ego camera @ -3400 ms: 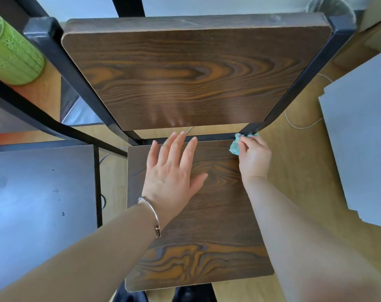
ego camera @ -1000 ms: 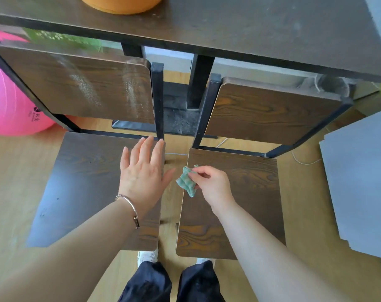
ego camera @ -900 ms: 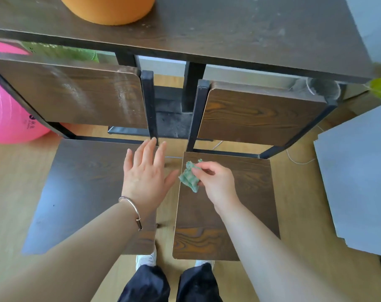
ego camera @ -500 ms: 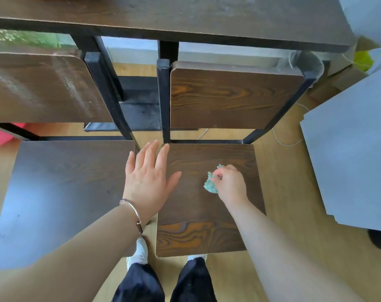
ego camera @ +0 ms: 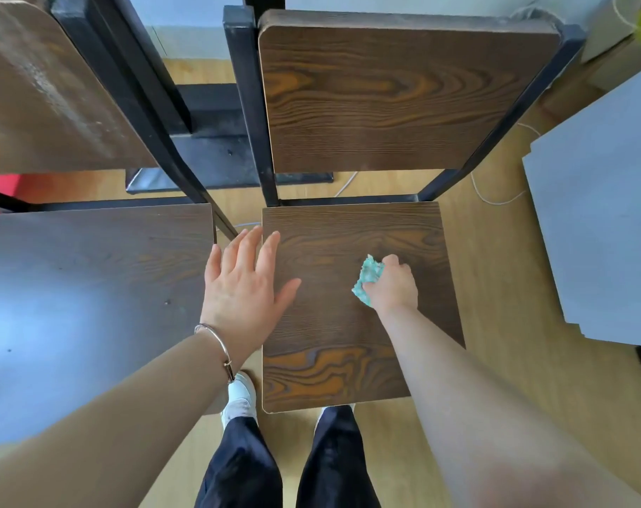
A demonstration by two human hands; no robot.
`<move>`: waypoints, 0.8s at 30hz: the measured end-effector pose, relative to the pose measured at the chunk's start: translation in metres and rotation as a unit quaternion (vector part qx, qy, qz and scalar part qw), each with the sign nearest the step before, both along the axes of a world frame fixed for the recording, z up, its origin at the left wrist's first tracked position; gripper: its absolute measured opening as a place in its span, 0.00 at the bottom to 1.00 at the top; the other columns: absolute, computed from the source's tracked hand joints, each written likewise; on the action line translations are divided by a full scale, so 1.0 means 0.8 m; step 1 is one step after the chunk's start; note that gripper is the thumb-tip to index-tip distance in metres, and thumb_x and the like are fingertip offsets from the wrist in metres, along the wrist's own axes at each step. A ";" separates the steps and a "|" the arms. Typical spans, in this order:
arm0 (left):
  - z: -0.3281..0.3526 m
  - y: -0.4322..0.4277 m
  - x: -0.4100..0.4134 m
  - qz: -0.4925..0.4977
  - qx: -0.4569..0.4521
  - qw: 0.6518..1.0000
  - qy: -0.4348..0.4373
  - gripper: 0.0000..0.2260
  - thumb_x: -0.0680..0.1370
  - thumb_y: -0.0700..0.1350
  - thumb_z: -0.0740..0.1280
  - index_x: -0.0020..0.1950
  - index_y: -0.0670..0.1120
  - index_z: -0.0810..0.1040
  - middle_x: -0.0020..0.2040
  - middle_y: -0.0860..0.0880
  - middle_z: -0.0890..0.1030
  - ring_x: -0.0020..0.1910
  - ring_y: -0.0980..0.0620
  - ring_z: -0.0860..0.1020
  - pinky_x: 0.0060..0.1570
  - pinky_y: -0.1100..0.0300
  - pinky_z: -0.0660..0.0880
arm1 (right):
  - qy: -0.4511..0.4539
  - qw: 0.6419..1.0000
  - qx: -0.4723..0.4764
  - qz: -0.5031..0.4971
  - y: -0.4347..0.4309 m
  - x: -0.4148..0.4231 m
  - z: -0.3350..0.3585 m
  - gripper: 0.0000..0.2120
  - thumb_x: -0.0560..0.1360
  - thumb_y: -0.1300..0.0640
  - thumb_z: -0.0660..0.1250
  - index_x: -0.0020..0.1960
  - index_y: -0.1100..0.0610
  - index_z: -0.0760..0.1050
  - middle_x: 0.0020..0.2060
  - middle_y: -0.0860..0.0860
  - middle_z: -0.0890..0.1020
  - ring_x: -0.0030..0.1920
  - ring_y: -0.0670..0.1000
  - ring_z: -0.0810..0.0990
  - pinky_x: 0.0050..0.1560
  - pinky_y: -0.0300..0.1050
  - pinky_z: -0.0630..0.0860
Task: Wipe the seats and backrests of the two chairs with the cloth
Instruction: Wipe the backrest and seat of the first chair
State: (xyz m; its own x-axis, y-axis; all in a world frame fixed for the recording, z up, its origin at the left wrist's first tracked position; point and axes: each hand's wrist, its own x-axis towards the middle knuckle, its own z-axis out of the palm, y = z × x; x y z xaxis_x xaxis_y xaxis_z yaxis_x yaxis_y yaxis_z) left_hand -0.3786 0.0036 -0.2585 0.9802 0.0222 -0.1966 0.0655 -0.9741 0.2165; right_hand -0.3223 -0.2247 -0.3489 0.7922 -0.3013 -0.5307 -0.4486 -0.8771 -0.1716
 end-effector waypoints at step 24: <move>0.010 -0.006 0.015 -0.014 -0.003 1.000 -0.010 0.31 0.78 0.62 0.56 0.76 0.47 0.61 0.75 0.44 0.64 0.75 0.43 0.60 0.73 0.40 0.56 | 0.081 0.847 0.420 -0.315 -0.051 0.025 0.064 0.19 0.72 0.64 0.75 0.61 0.58 0.78 0.56 0.54 0.81 0.55 0.53 0.82 0.57 0.53 0.81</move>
